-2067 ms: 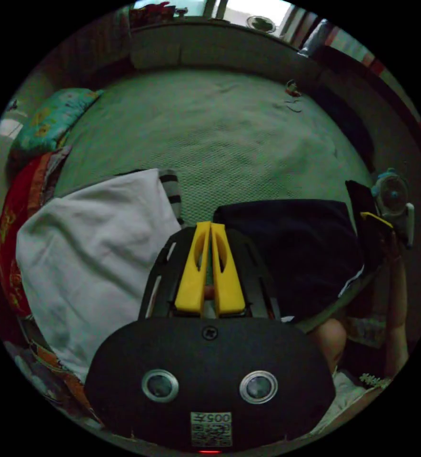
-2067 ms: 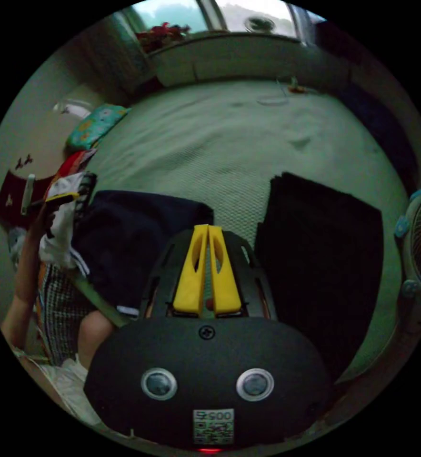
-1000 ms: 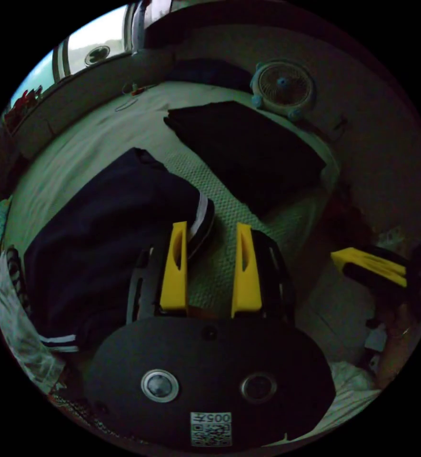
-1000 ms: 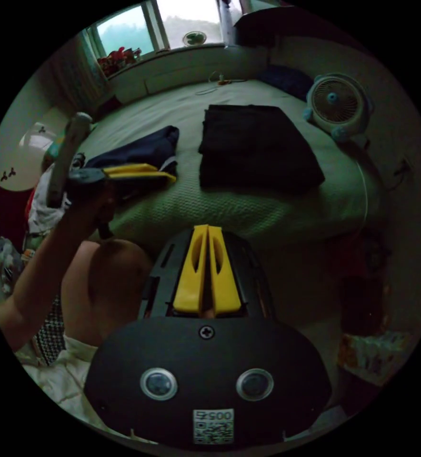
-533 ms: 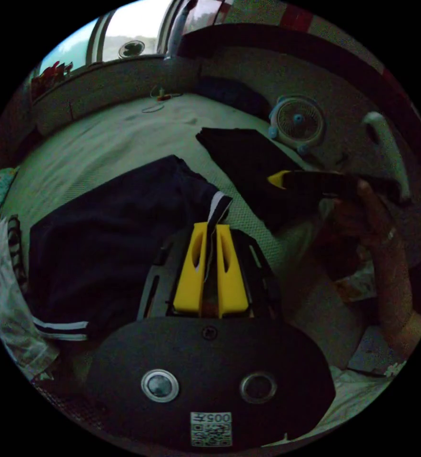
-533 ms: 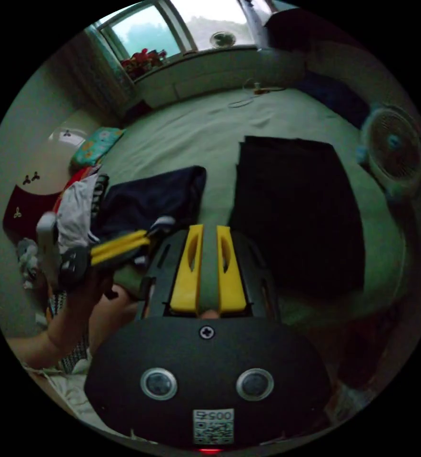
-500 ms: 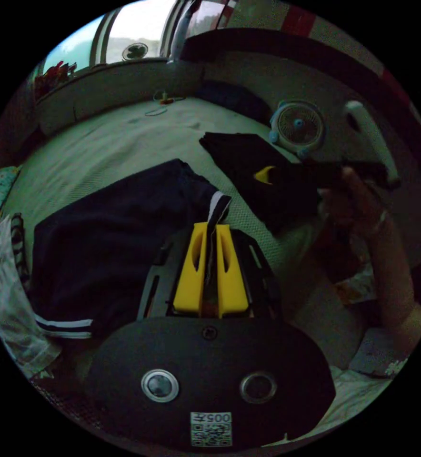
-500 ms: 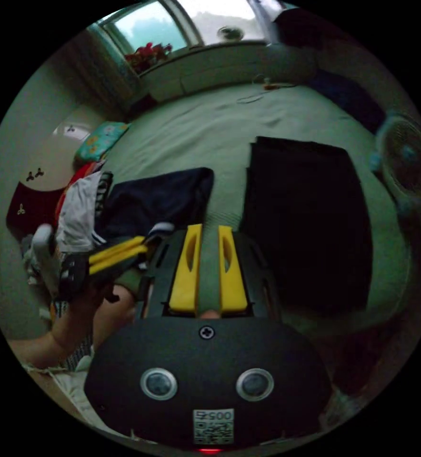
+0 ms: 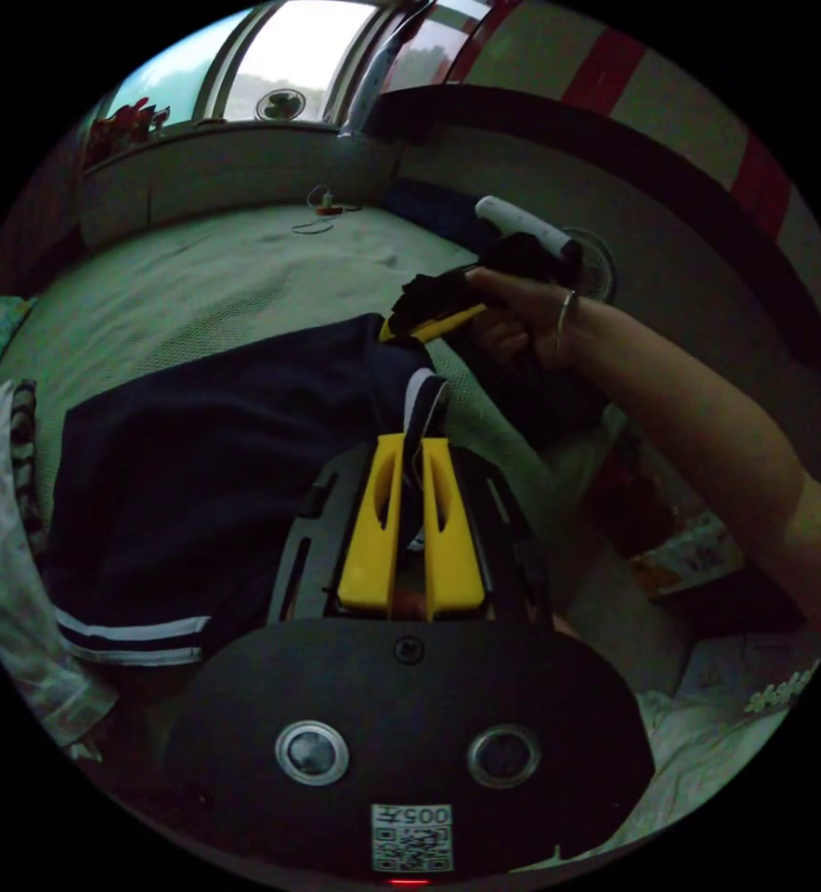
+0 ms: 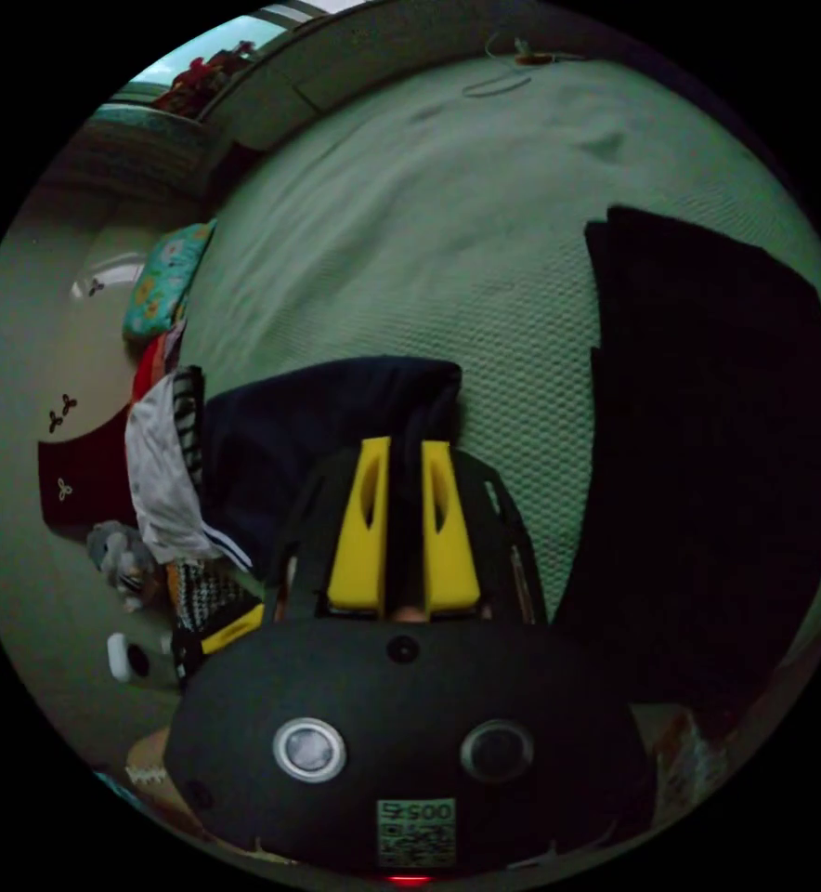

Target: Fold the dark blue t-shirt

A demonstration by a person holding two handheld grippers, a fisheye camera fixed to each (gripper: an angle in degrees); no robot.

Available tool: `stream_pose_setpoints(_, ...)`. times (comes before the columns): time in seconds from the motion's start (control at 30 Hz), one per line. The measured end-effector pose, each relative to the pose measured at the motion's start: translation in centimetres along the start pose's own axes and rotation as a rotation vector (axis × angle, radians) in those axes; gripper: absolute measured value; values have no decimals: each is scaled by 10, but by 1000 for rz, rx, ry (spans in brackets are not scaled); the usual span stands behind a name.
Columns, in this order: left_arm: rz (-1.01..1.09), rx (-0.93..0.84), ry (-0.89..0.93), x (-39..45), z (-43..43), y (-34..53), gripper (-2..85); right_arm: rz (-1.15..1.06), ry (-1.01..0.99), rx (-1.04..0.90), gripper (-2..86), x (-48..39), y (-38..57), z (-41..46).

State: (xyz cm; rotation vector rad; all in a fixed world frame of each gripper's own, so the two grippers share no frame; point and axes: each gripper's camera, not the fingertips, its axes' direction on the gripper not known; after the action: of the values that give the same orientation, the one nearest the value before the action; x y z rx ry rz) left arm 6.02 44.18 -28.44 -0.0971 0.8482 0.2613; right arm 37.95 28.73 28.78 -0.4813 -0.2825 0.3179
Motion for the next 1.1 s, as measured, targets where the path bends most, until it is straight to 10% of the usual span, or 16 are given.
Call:
stream_pose_setpoints(0.4, -104, 177, -15, -86, -131, 108, 48, -299, 213, 143, -12, -257, -28, -31)
stream_pose_setpoints(0.67, -554, 193, -209, -211, -192, 240, 62, -482, 255, 63, 18, -427, -73, 76)
stream_pose_setpoints(1.1, -565, 132, -199, -288, -182, 300, 146, -464, 195, 124, 127, -389, -112, 77)
